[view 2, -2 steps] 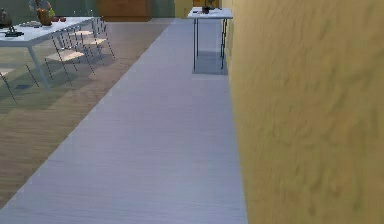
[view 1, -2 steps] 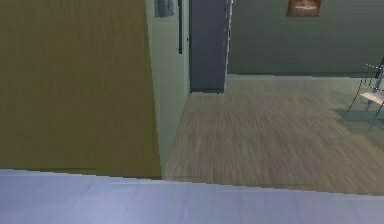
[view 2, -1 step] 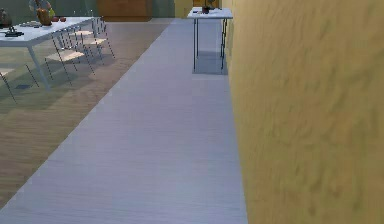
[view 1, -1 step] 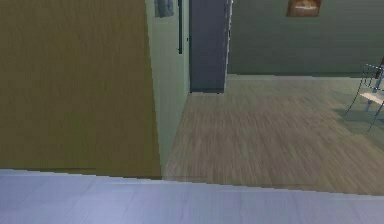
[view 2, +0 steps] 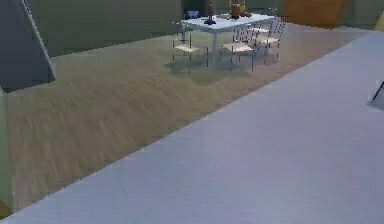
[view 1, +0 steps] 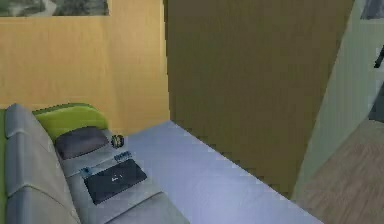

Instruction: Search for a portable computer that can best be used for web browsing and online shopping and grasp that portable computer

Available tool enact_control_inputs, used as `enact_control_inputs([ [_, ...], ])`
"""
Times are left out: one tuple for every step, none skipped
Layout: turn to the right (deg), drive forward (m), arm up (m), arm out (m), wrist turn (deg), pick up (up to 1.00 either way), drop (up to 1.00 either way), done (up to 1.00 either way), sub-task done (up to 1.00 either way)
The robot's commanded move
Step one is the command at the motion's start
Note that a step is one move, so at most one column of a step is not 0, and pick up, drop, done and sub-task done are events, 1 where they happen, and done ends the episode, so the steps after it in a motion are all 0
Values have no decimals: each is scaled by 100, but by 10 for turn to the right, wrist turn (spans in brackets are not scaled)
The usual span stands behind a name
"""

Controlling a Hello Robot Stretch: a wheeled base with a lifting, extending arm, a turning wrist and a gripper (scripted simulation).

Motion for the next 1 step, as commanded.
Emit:
enact_control_inputs([
  [450, 0, 0, 0, 0, 0, 0, 0, 0],
])
